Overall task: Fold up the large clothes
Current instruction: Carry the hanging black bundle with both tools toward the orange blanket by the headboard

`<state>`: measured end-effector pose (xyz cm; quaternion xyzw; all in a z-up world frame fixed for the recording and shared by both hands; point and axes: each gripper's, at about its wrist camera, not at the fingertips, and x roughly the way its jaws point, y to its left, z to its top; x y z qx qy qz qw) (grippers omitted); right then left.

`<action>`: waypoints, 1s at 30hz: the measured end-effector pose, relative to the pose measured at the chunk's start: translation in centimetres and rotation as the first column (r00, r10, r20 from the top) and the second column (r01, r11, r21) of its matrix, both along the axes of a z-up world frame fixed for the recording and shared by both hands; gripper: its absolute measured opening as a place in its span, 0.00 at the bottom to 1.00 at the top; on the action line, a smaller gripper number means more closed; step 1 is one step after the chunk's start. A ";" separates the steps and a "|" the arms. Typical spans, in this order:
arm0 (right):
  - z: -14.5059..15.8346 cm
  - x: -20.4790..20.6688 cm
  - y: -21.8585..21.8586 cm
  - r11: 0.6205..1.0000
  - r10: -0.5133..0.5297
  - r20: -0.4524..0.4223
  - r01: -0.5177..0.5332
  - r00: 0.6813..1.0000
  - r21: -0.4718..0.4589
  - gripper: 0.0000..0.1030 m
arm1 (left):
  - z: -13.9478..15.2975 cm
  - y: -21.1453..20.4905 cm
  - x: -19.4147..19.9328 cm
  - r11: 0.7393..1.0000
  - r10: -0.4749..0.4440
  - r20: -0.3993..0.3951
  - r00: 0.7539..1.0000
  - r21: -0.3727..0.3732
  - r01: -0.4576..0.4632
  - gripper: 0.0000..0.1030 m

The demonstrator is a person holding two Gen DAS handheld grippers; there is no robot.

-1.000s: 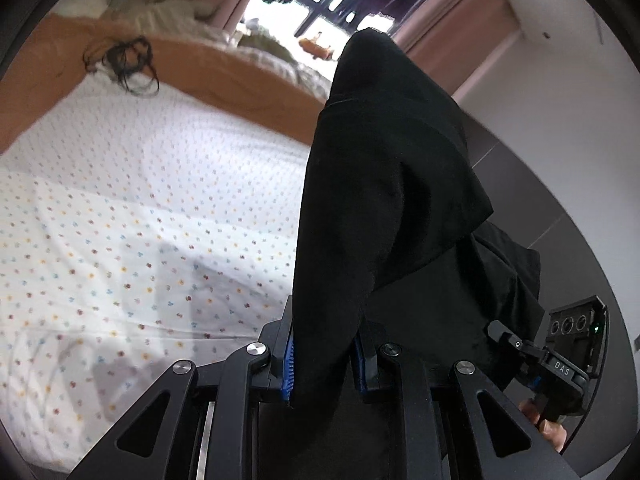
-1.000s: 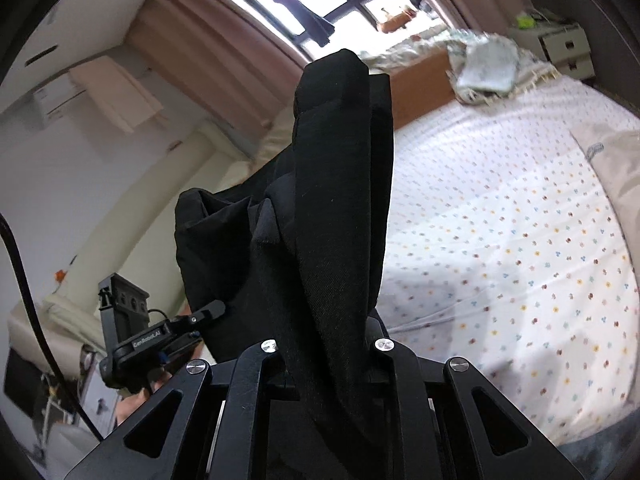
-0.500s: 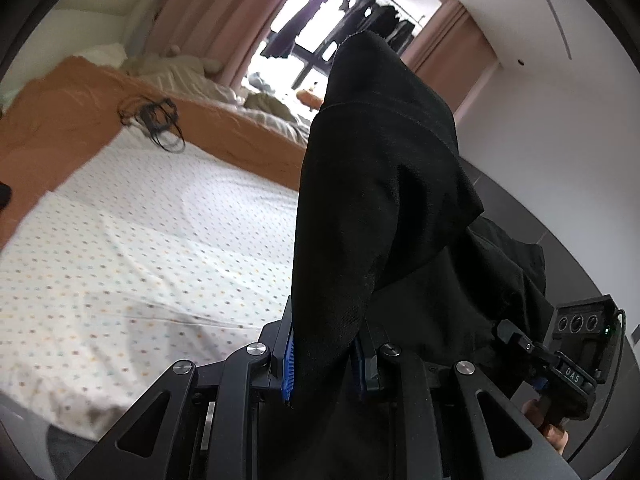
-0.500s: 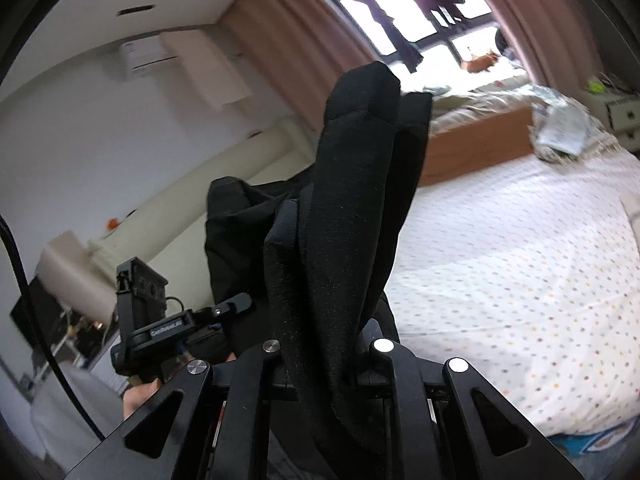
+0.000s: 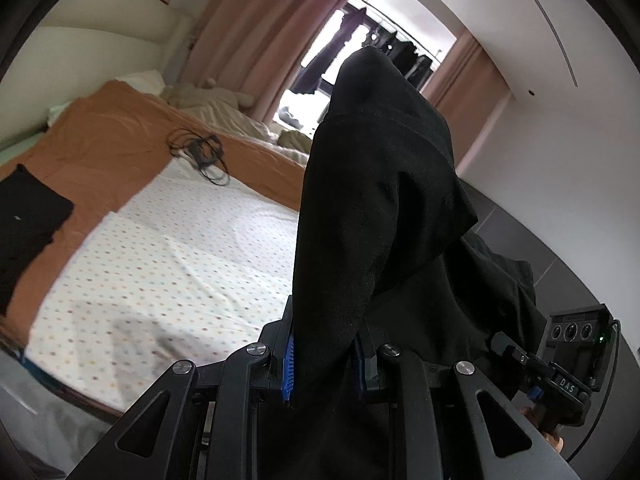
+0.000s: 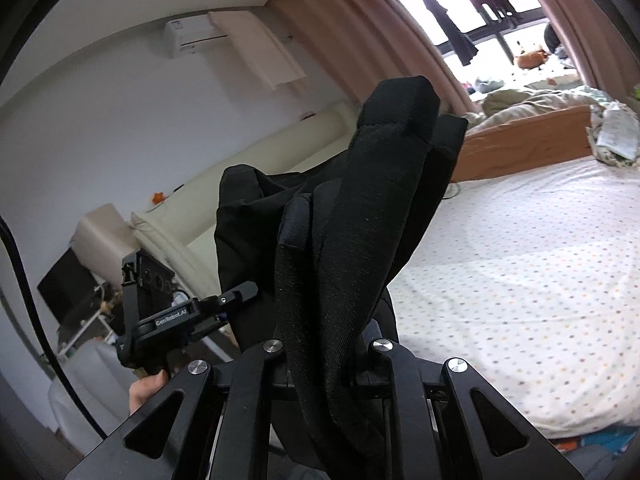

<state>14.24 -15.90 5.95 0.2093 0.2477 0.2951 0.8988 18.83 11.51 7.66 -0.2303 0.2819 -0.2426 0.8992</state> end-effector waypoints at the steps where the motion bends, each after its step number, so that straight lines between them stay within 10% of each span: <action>1: -0.1 -0.3 0.2 1.000 0.009 0.001 -0.009 1.000 0.005 0.14 | 0.1 0.7 -0.2 1.000 0.008 0.000 1.000 0.000 -0.008 0.22; 30: 0.9 3.7 20.8 0.947 0.316 -0.009 -0.316 0.949 -0.054 0.14 | 4.9 22.9 -0.7 0.960 0.252 0.047 0.967 0.113 -0.256 0.20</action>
